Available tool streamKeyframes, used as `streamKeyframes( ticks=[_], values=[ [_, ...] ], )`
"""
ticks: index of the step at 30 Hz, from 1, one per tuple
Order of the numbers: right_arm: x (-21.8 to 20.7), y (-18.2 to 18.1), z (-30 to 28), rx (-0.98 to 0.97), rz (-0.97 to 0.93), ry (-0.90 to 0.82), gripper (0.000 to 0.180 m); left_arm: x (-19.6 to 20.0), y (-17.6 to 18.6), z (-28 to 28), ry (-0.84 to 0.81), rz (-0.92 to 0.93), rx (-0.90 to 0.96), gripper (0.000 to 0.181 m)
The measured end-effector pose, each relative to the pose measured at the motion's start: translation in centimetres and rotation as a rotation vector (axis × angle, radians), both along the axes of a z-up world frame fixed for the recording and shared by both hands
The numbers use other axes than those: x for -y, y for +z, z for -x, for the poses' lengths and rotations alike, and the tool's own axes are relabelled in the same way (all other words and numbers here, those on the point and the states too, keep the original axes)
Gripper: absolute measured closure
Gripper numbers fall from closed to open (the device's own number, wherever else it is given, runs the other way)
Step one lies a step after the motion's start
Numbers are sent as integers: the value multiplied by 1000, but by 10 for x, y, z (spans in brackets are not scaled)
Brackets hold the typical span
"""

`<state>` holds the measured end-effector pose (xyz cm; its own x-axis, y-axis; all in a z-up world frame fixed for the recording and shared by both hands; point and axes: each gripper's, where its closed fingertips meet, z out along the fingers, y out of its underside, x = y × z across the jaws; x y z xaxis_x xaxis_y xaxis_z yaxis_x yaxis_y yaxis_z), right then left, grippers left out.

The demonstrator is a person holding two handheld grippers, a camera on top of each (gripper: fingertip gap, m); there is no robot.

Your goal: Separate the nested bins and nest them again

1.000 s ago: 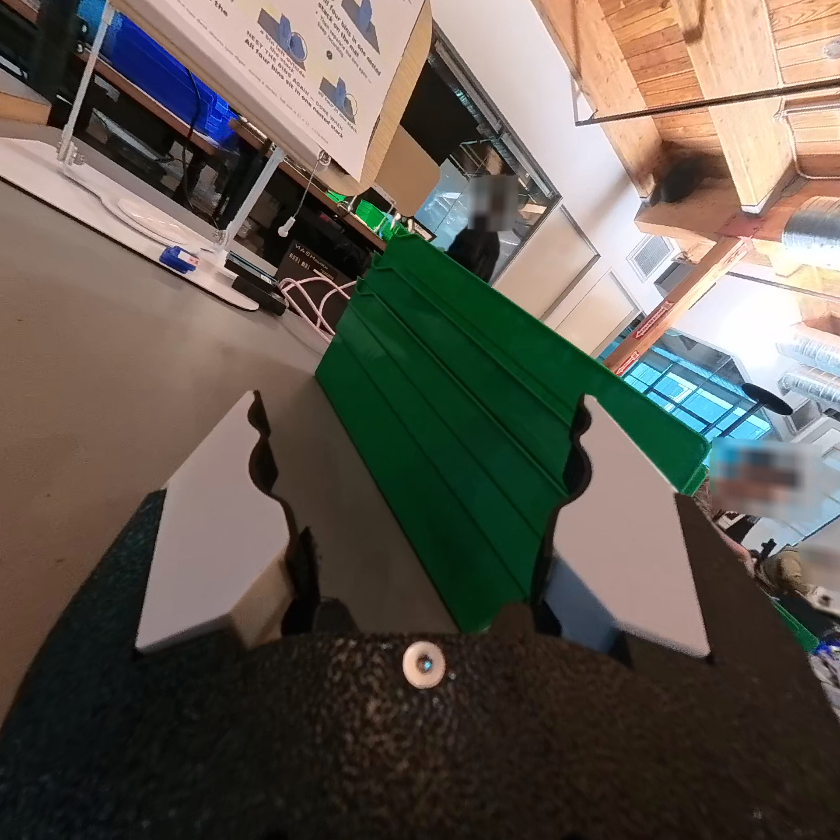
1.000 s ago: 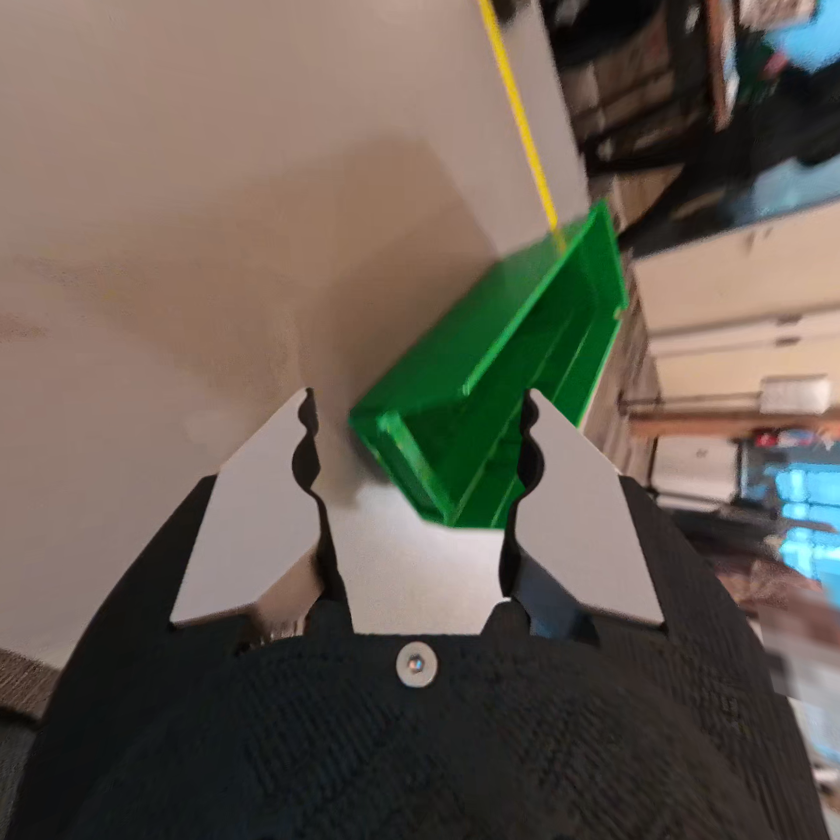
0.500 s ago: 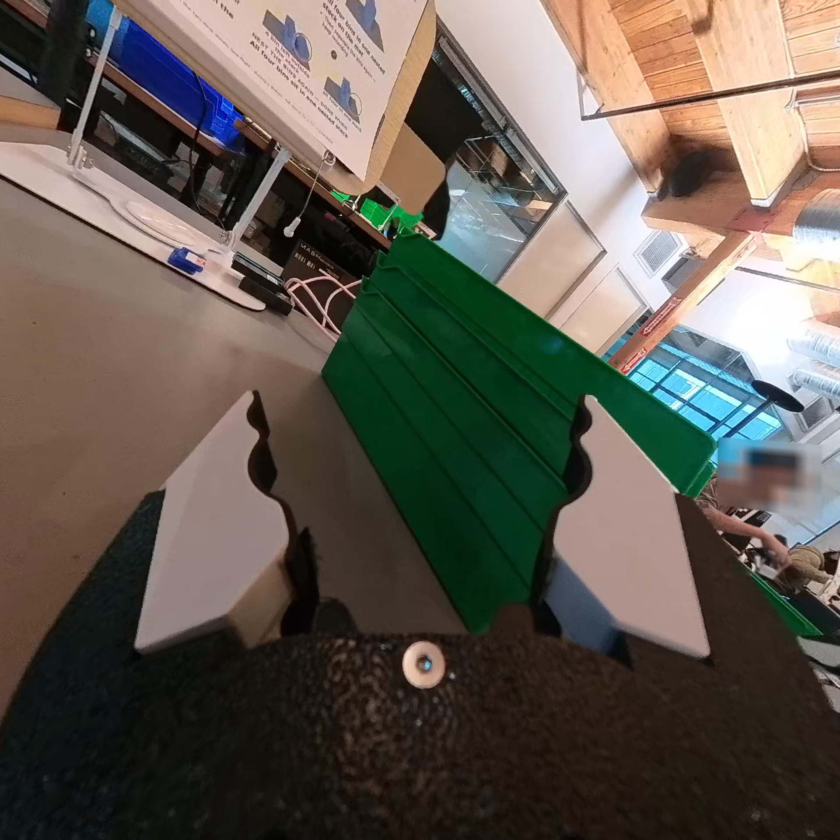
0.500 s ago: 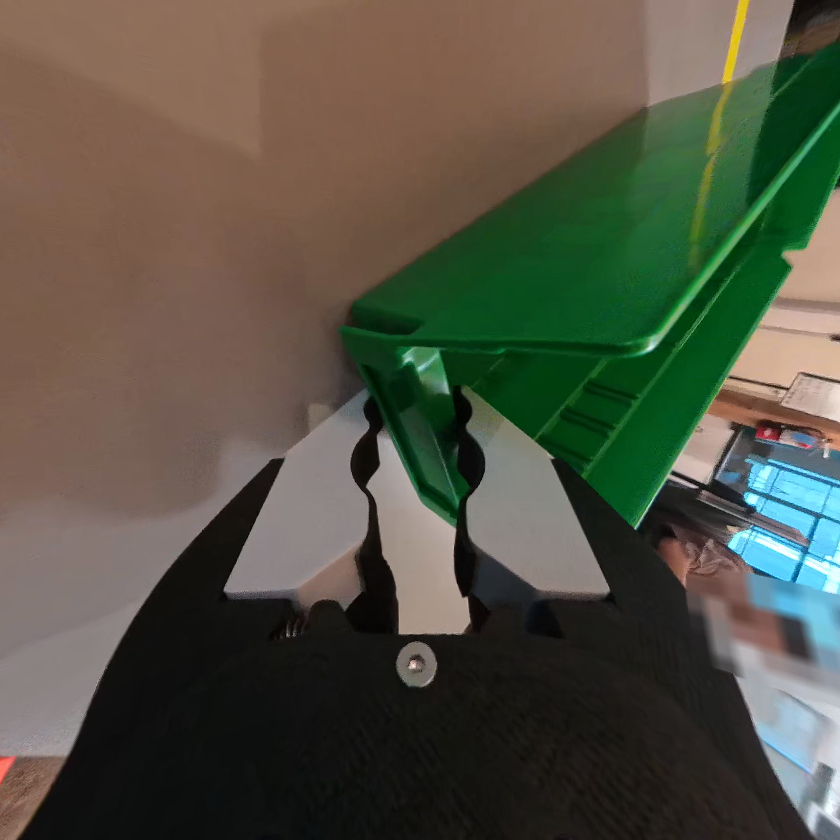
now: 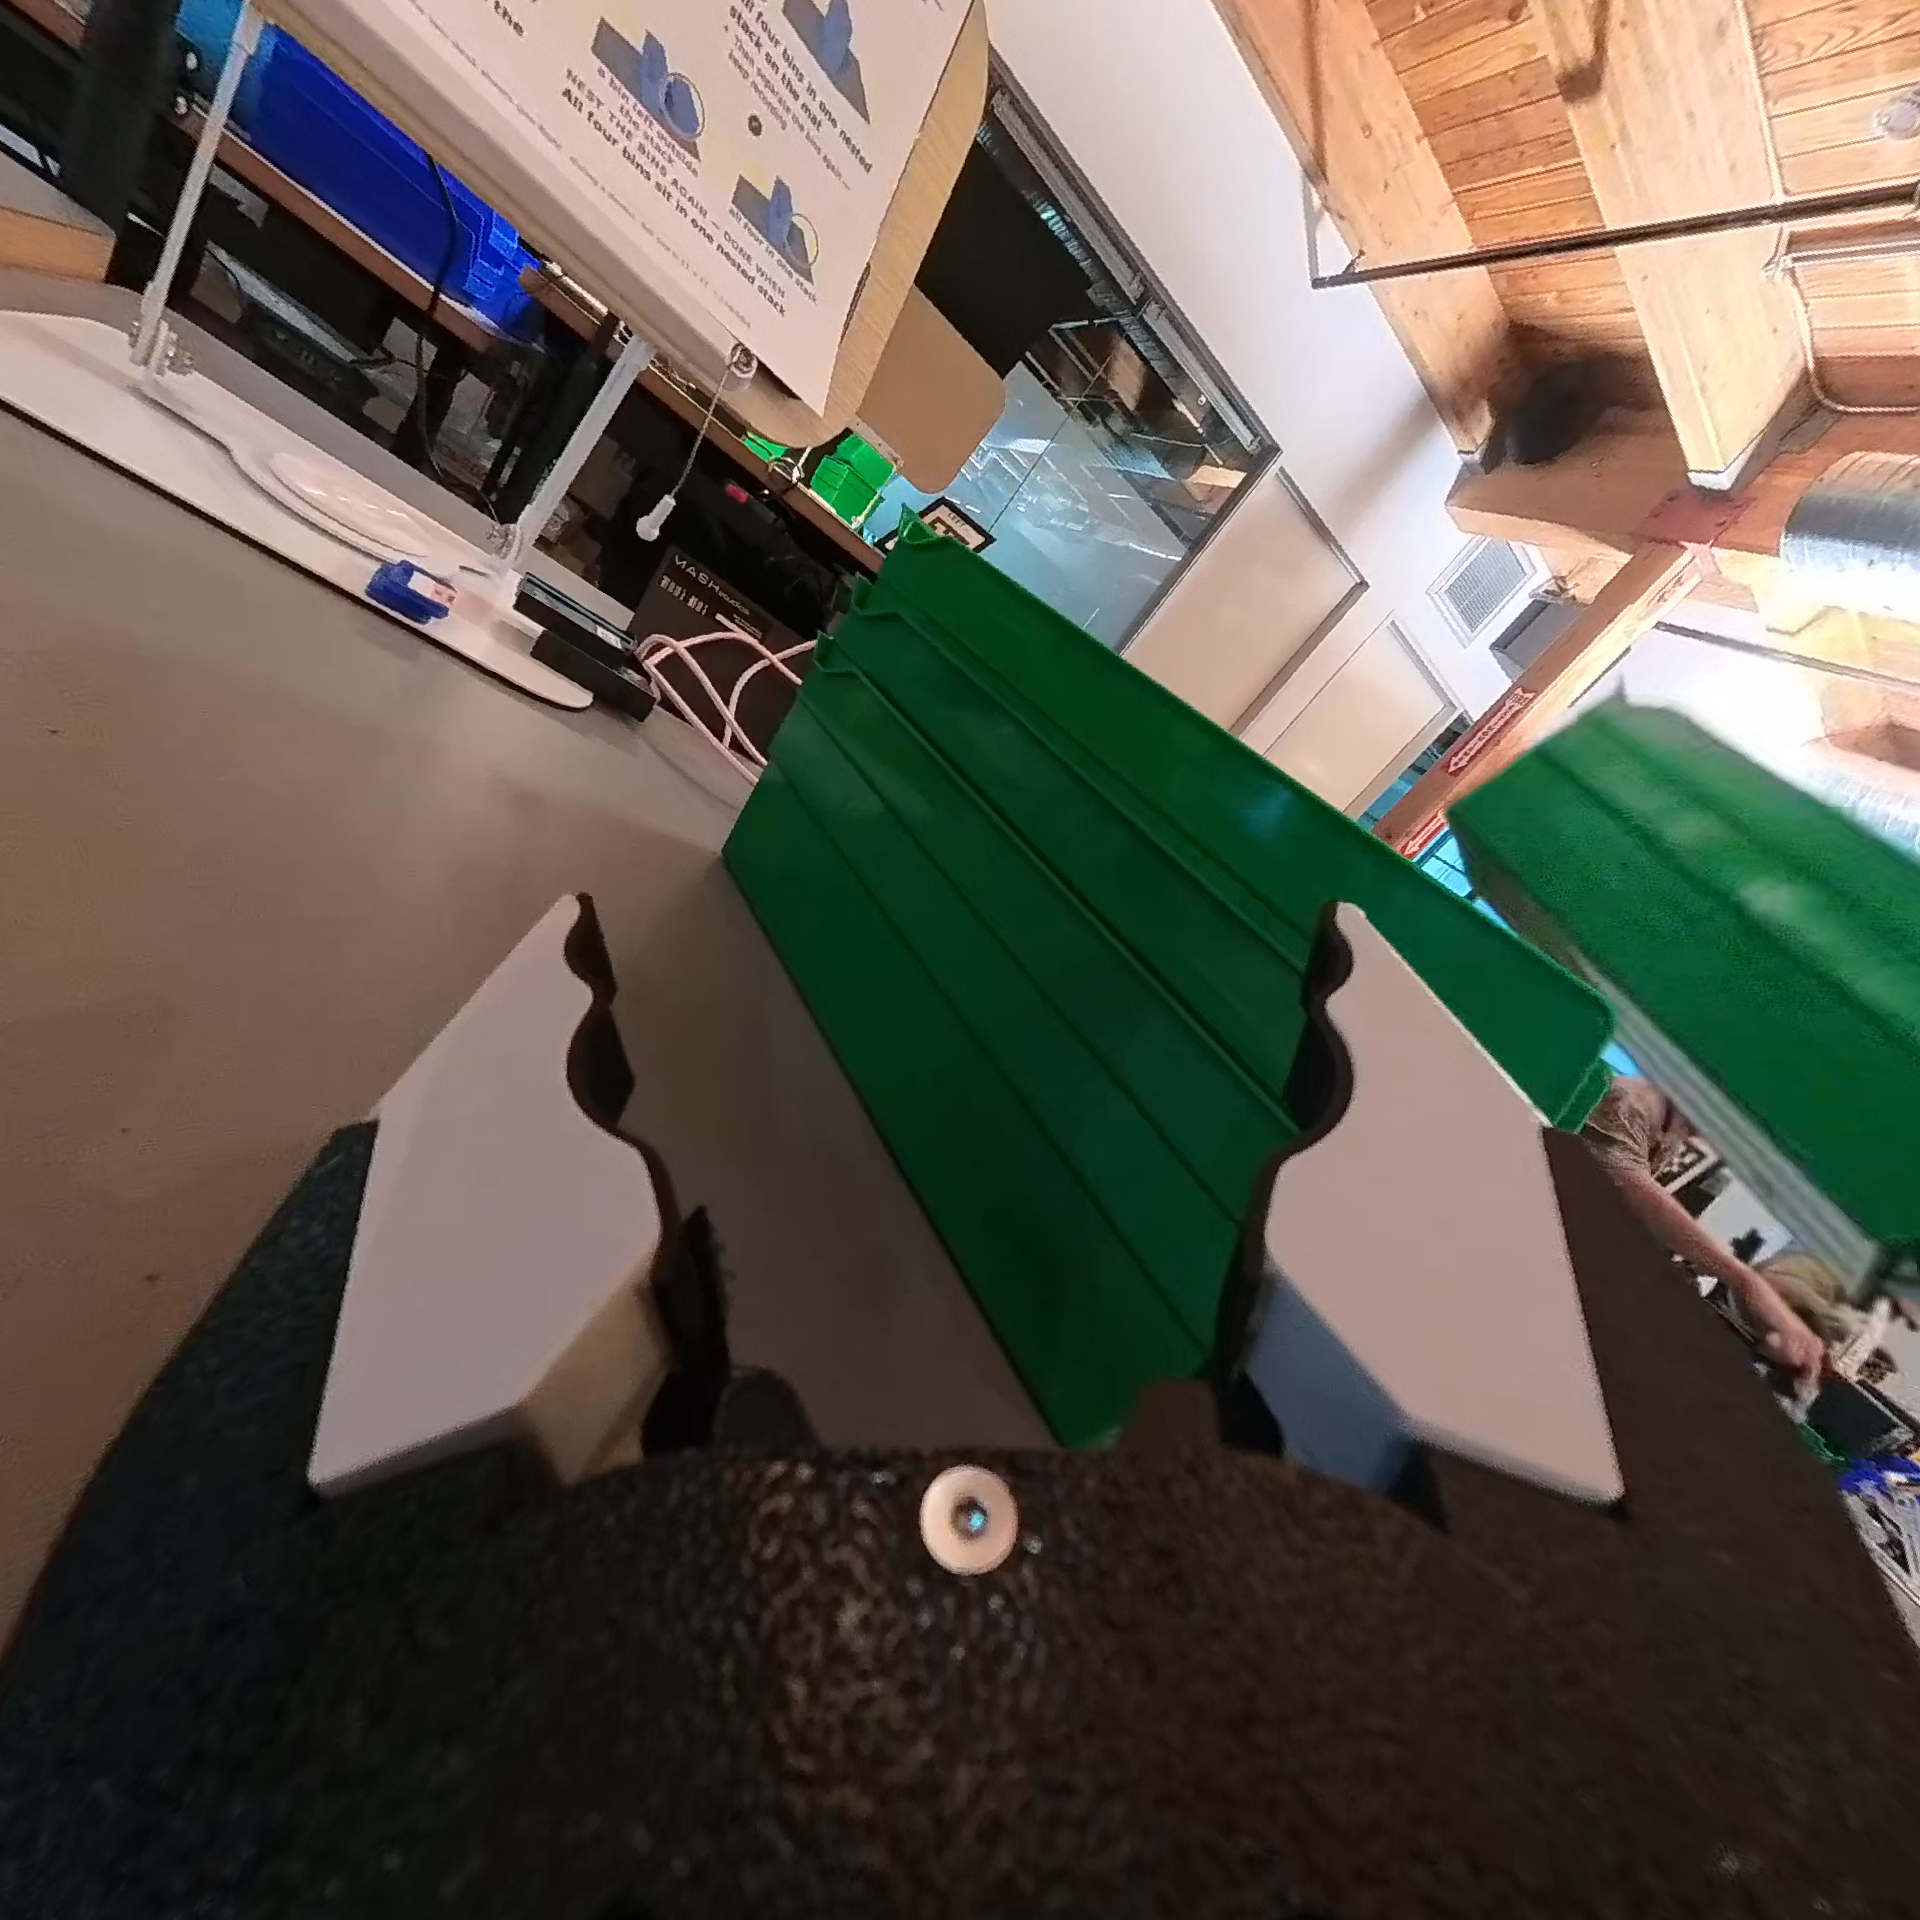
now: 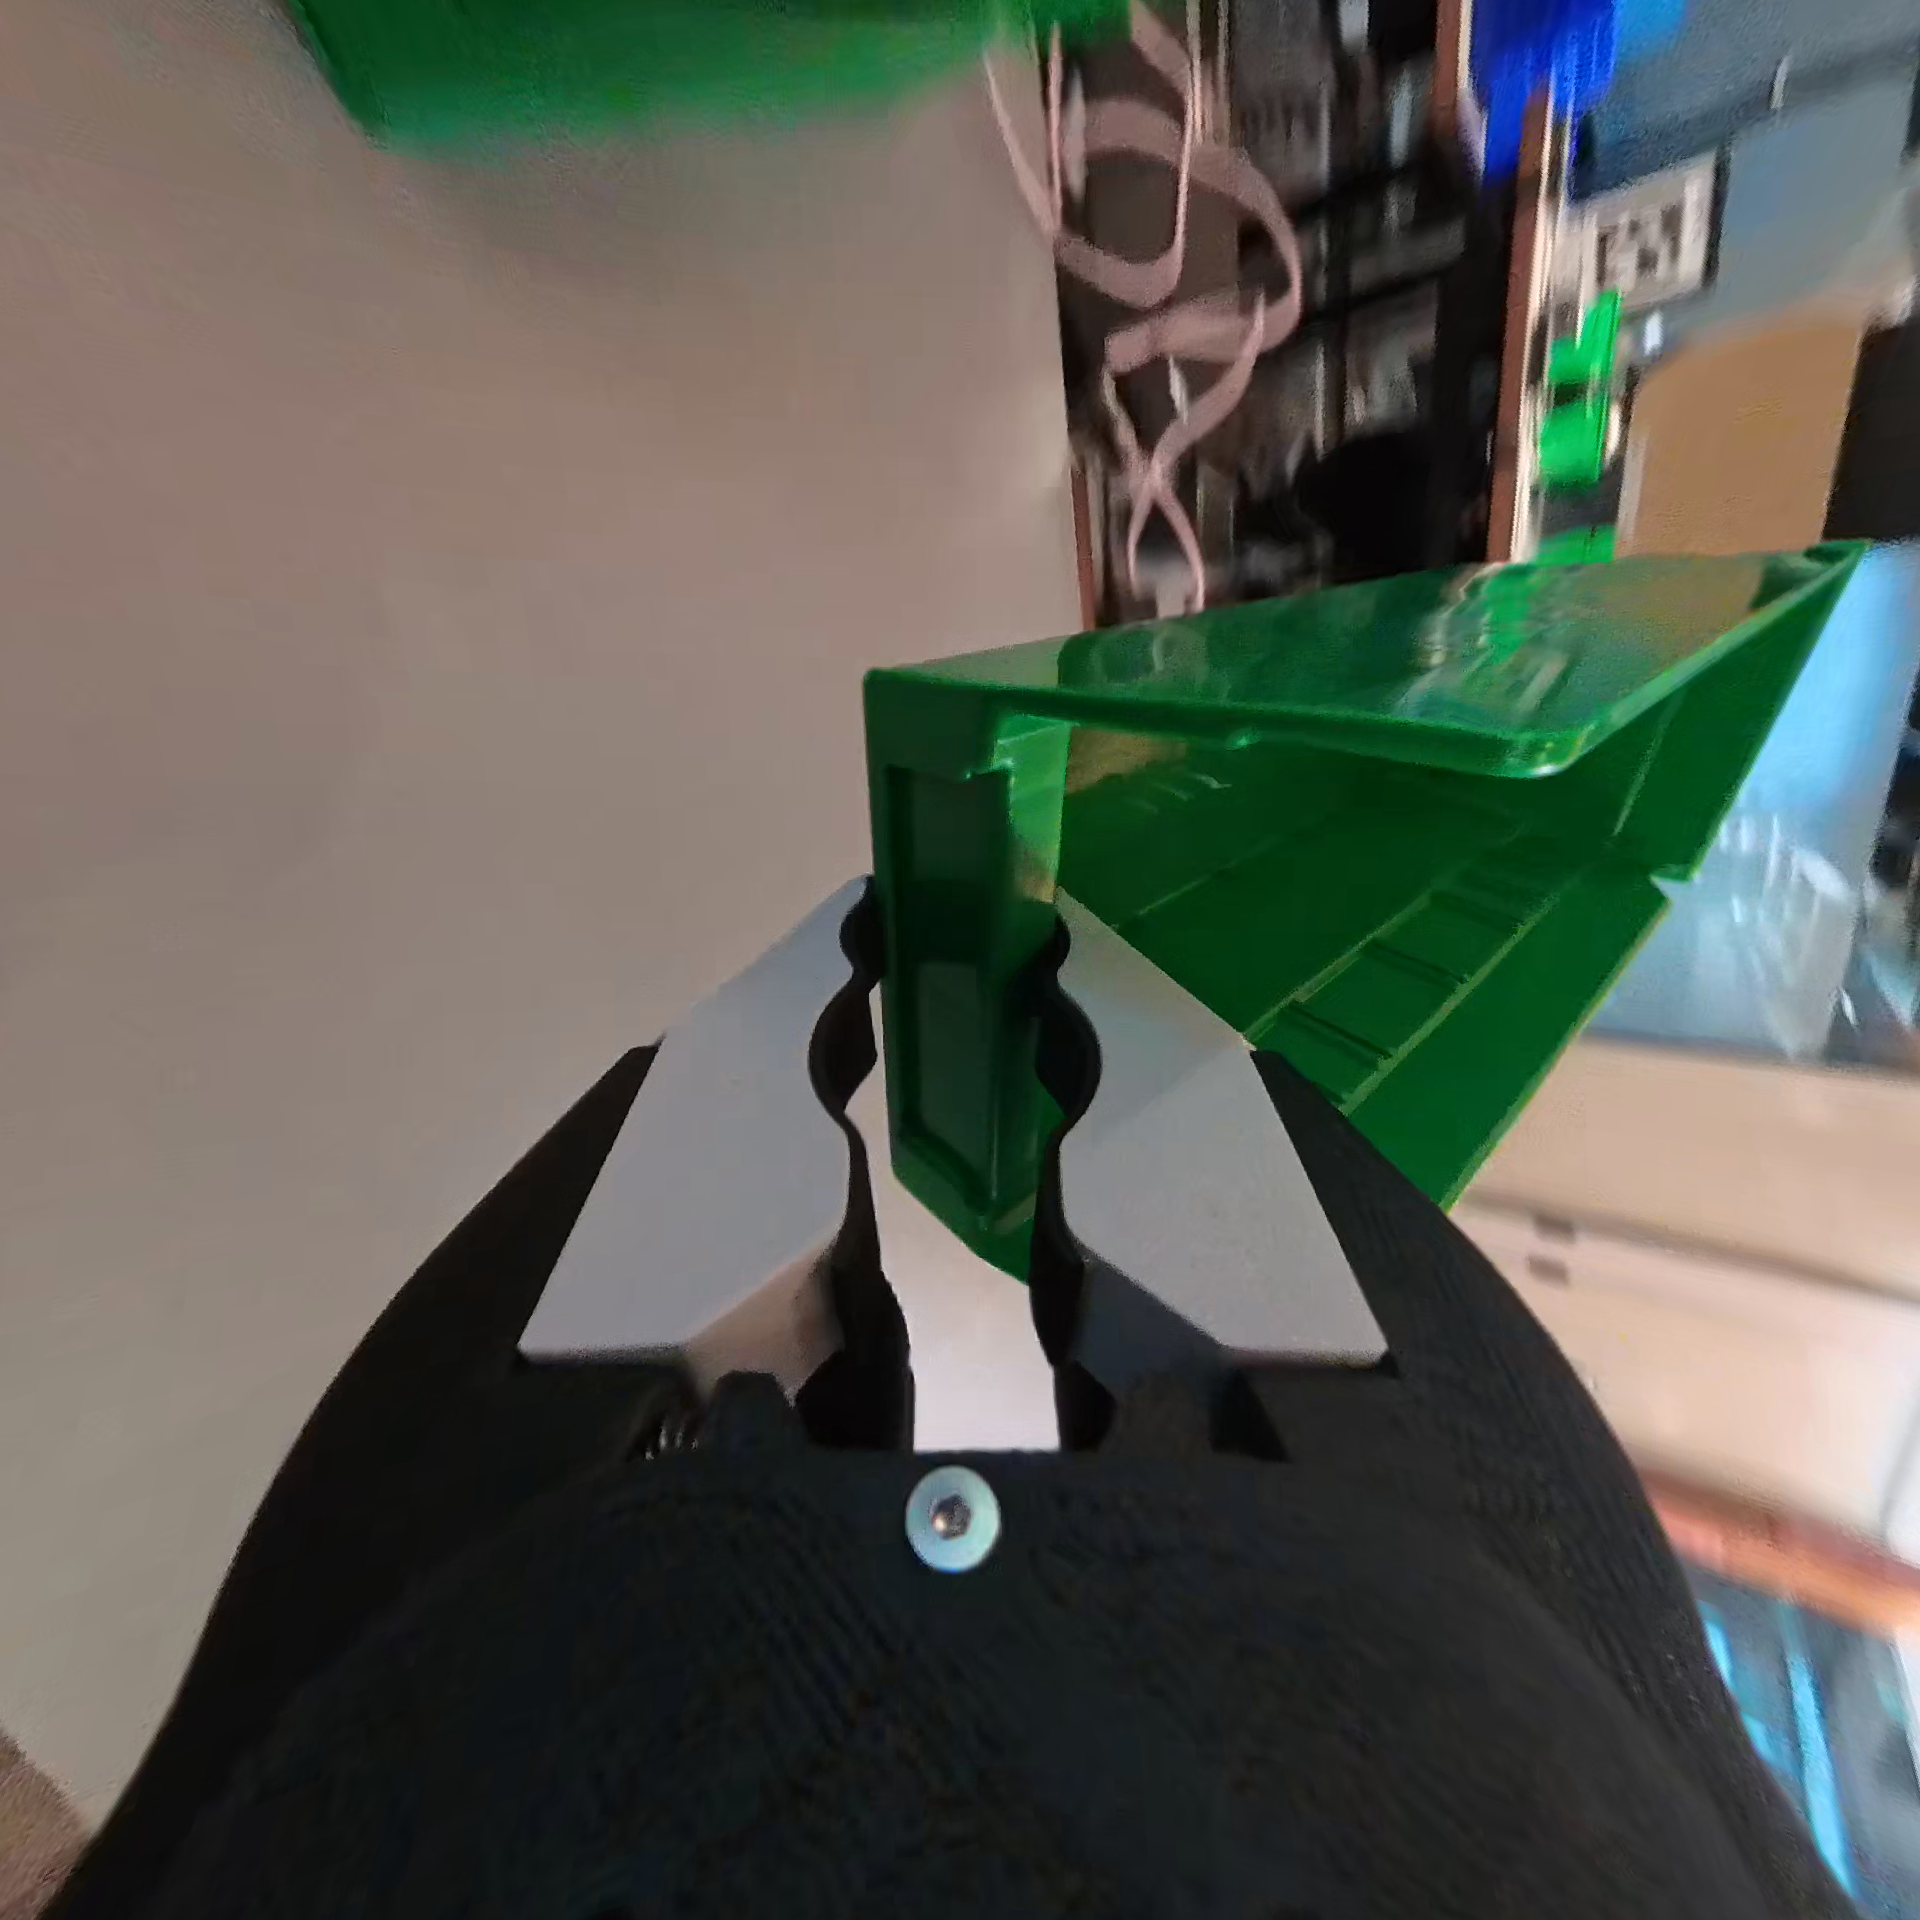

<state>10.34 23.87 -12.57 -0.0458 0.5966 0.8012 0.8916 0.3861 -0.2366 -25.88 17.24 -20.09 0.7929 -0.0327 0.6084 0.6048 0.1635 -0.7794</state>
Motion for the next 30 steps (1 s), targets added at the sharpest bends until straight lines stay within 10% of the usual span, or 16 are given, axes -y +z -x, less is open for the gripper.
streamKeyframes(
  ticks=[11,30],
  values=[
    [71,22,197,83,89,366,154,1,2,2,-8,-23,28,51],
    [52,-34,233,272,128,300,154,1,2,3,-12,-30,44,53]
  ],
)
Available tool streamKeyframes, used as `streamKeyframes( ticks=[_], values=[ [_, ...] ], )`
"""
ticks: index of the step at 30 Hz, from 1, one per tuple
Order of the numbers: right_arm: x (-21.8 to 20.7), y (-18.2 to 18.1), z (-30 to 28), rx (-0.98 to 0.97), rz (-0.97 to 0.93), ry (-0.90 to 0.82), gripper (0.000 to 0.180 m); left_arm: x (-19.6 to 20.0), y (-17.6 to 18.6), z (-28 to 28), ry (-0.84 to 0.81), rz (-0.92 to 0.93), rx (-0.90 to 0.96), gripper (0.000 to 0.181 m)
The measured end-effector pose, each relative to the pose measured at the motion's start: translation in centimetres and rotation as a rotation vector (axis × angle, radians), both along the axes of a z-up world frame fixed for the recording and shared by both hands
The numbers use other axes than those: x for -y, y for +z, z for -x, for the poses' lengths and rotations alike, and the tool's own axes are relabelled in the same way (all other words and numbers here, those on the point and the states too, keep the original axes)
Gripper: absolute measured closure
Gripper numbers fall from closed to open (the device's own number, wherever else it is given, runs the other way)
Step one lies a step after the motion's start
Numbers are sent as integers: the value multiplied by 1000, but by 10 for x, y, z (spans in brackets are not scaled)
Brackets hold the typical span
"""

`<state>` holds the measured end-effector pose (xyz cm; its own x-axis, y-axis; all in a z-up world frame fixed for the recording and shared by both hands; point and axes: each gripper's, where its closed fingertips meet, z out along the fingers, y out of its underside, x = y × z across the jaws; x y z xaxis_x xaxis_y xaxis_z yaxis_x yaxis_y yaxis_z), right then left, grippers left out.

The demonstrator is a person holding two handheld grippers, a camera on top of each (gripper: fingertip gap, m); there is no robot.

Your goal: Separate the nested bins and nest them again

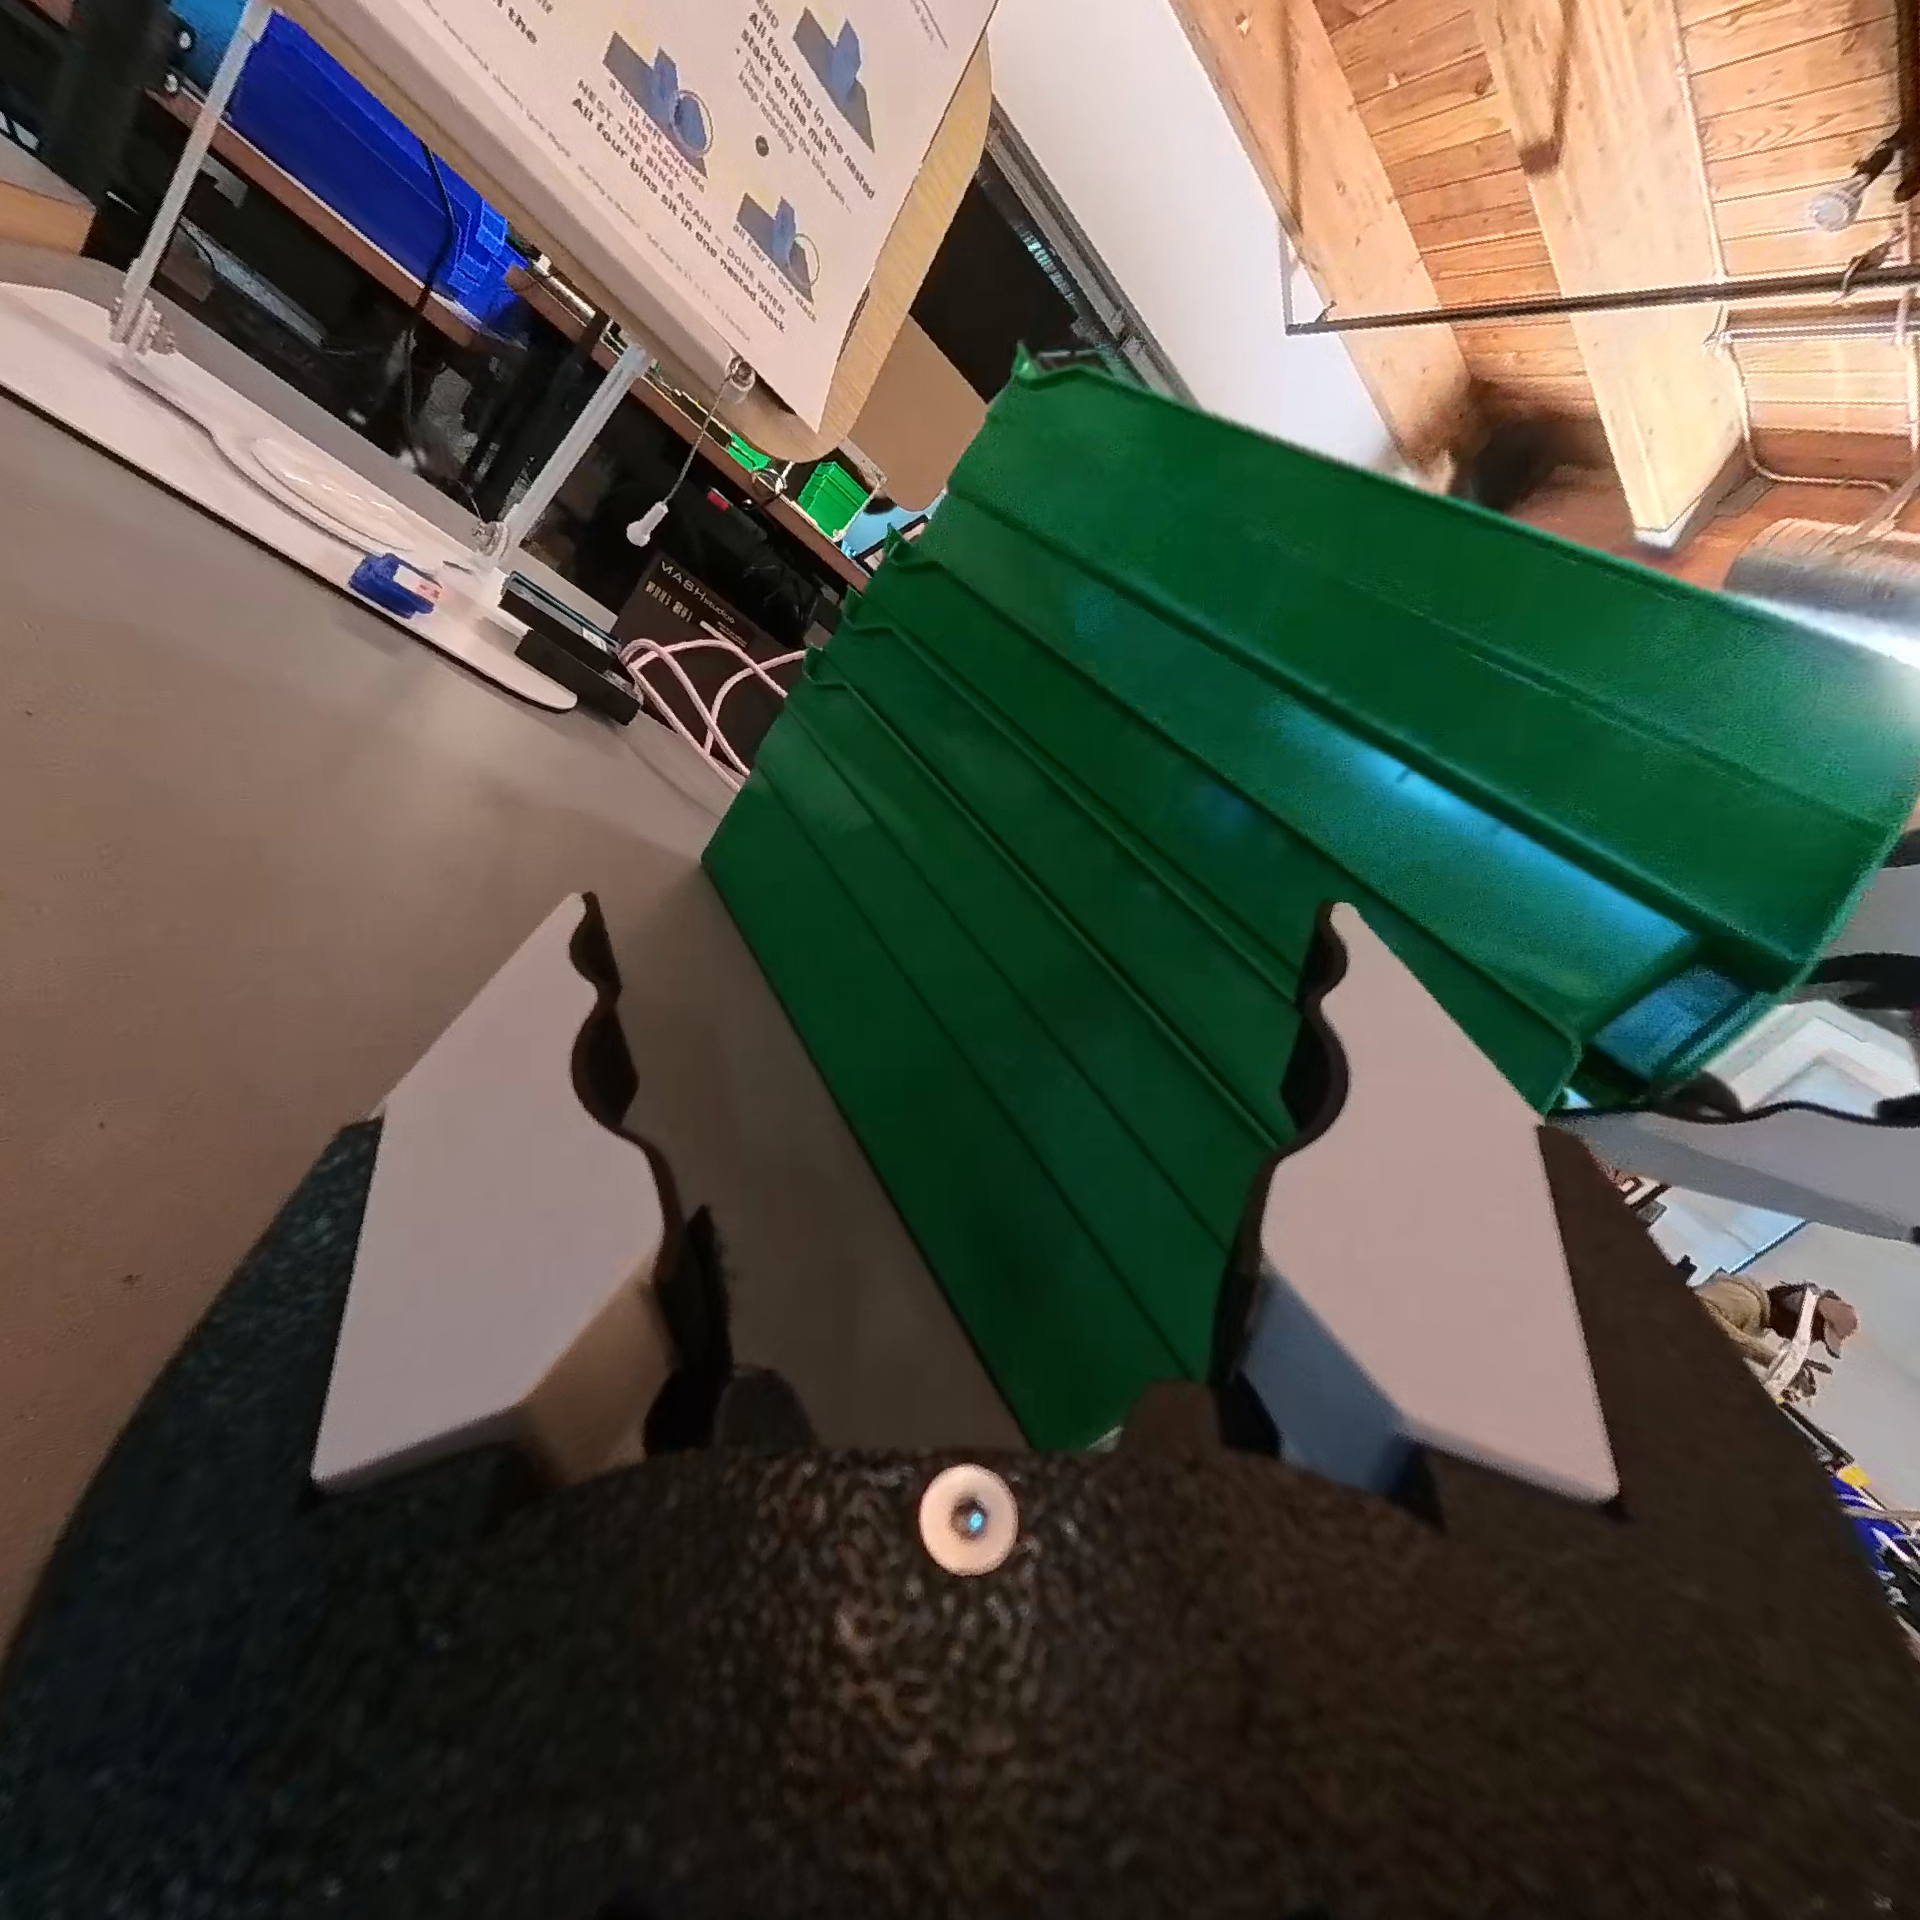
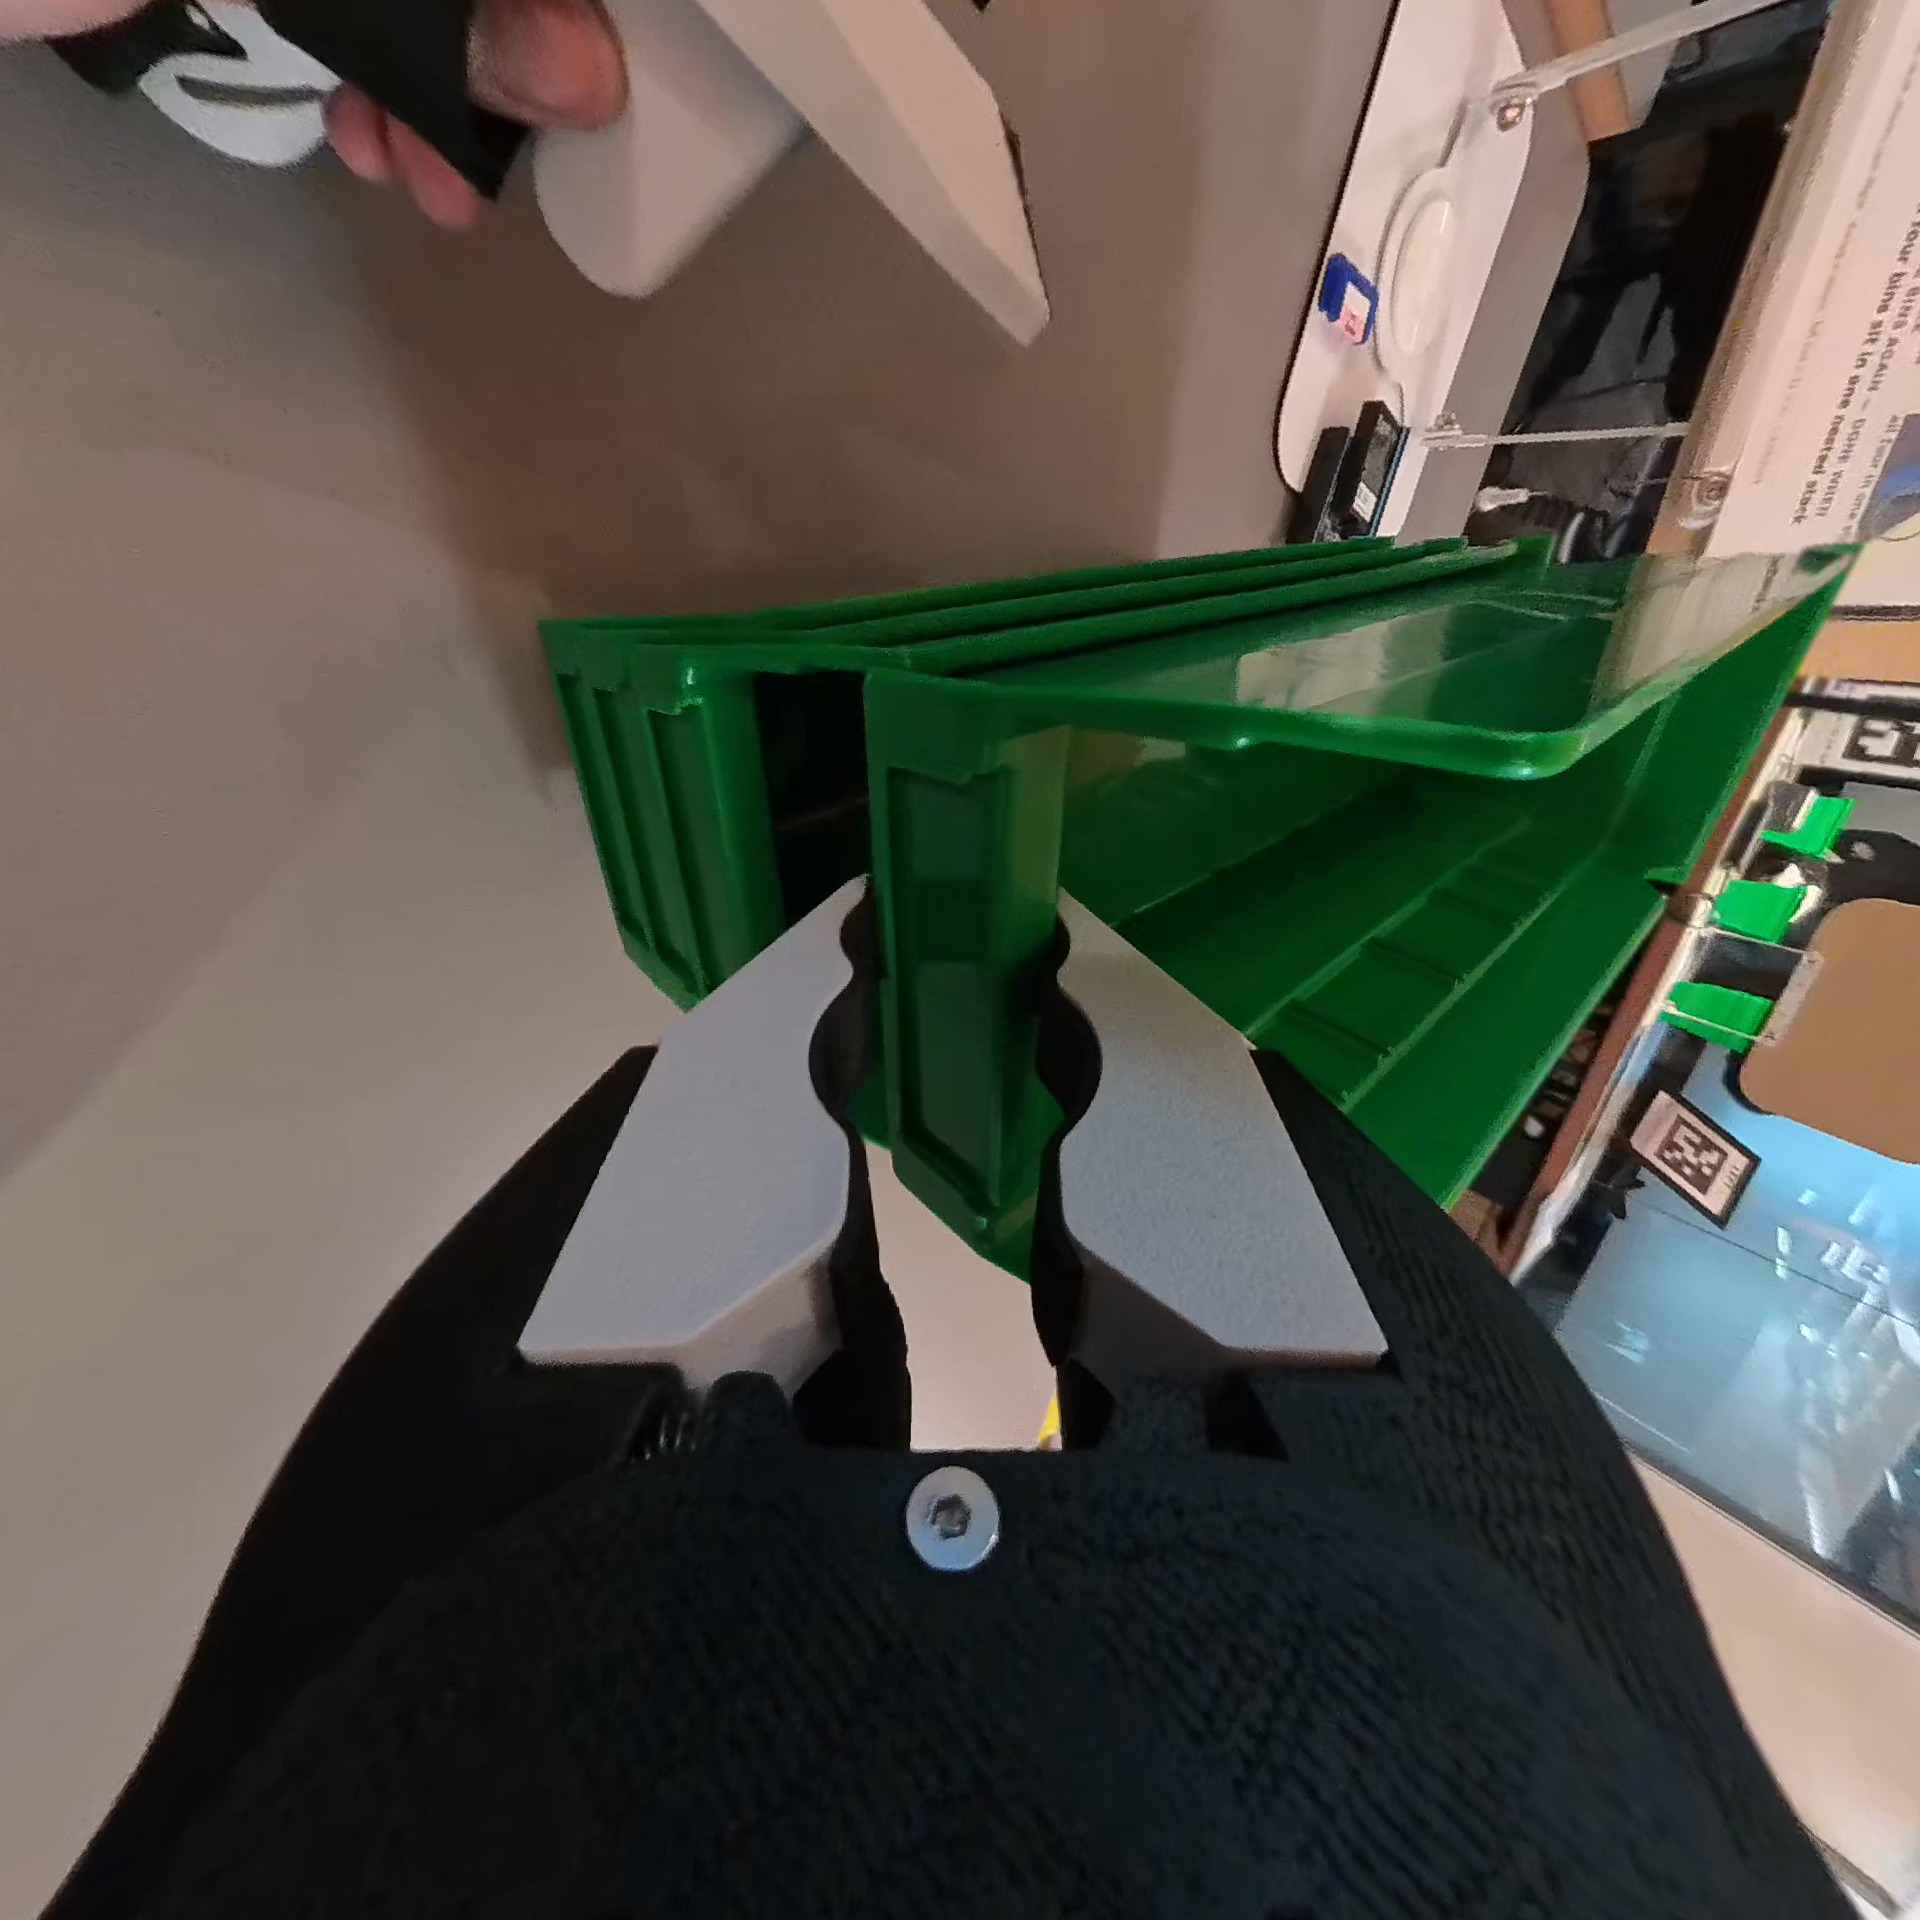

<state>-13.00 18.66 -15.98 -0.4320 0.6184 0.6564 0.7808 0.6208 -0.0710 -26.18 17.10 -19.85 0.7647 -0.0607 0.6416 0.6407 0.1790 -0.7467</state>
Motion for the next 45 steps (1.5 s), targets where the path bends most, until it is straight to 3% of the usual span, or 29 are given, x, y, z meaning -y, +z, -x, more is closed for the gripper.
streamKeyframes(
  ticks=[6,11,14,19,24,34,45],
  values=[
    [-2,-8,2,-24,24,1,154,-1,-1,-1,-2,10,-7,54],
    [2,-30,-7,110,-11,28,154,-1,-1,-1,-2,6,-3,54],
    [3,-33,0,62,-18,20,152,-1,0,0,-2,4,-2,54],
    [12,-24,7,-61,2,40,126,0,0,-1,-3,3,-6,54],
    [13,-18,2,-114,-12,69,151,-1,0,-1,-2,6,-6,54],
    [12,-15,6,-202,-241,68,152,-1,0,-1,1,9,-12,54],
    [9,-11,17,-373,-326,17,153,0,0,-1,2,5,-9,54]
  ],
)
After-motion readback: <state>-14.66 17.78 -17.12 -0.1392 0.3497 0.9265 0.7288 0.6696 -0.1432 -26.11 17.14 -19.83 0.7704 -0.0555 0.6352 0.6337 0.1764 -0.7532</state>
